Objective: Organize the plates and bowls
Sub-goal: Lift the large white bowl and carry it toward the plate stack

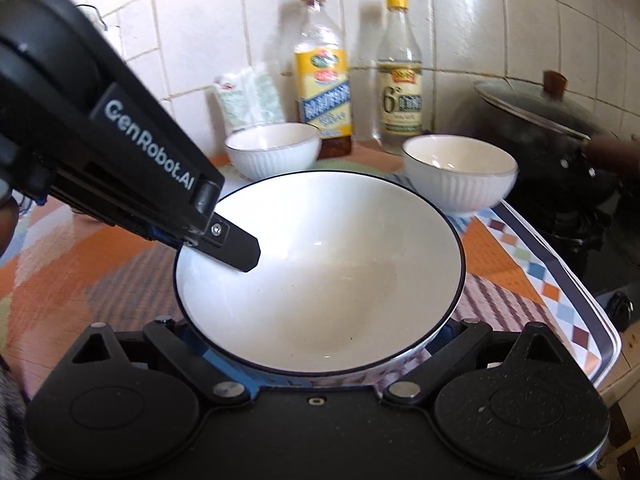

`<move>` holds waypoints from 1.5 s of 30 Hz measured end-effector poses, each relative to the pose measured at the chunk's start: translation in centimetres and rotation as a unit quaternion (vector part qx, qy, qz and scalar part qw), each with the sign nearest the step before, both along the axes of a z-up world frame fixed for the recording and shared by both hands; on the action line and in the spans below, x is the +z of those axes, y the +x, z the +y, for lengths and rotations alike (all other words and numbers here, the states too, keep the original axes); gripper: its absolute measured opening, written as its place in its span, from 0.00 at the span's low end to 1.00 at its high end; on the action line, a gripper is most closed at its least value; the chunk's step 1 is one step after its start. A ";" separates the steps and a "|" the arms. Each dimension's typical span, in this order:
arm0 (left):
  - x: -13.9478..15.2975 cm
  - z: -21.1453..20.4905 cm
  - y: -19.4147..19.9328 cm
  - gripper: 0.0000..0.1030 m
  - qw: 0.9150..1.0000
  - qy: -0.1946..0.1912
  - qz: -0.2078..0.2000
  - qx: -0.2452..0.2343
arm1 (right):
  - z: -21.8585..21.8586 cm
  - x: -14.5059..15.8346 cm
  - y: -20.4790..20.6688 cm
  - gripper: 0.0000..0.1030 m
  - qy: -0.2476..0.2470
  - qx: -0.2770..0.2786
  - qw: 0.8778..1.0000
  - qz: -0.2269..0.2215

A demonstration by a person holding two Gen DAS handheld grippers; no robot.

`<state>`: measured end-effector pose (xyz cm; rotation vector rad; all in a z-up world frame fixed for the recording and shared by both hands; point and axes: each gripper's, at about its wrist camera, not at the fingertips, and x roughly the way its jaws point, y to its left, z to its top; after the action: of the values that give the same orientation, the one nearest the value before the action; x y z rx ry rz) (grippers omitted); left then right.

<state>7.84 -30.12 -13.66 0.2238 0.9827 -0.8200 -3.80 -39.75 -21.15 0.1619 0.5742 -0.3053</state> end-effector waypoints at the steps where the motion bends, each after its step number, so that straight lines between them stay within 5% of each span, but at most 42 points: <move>1: 0.2 0.6 0.2 0.09 1.000 0.000 0.002 0.002 | 0.5 0.2 0.1 0.97 0.000 0.002 1.000 -0.003; 15: 1.4 9.8 2.8 0.08 0.995 0.036 -0.045 0.087 | 8.0 1.0 4.7 0.97 -0.001 0.096 0.995 -0.022; 24: 1.9 15.7 6.3 0.10 0.986 0.032 -0.041 0.158 | 12.0 1.1 9.3 0.97 0.017 0.177 0.983 -0.033; 45: -2.4 17.4 12.0 0.10 0.977 0.054 -0.004 0.206 | 14.0 -1.2 16.0 0.97 -0.012 0.250 0.968 0.022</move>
<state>19.79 -12.70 -16.09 0.1087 1.0228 -0.3866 12.21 -25.72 -22.35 -0.0157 0.6349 0.1753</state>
